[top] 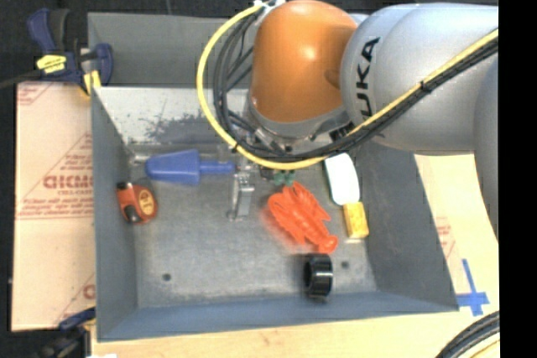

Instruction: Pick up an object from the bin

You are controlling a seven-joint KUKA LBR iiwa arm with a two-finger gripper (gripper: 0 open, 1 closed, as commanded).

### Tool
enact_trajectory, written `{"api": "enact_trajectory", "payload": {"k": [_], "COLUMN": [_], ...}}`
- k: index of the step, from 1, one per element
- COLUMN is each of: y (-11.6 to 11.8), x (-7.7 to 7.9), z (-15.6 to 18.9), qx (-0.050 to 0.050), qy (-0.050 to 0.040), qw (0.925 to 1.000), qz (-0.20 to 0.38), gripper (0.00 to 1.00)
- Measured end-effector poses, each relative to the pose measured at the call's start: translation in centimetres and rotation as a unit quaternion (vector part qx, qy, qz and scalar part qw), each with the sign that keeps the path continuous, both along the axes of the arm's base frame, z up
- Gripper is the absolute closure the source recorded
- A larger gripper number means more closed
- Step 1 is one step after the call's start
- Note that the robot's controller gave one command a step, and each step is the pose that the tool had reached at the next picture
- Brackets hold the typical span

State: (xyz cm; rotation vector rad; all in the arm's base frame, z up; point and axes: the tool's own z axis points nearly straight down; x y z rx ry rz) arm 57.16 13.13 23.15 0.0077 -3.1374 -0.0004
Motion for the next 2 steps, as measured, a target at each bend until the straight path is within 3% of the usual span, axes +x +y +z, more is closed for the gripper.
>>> {"api": "enact_trajectory", "payload": {"k": [1,2], "y": [-0.1,-3.2], "x": [0.1,-3.9], "z": [0.5,-2.8], "qx": [0.001,0.0], "qy": [-0.0039,-0.0053], "qw": [1.0,0.9995], "qz": [-0.001,0.032], "gripper": [0.0,0.0]}}
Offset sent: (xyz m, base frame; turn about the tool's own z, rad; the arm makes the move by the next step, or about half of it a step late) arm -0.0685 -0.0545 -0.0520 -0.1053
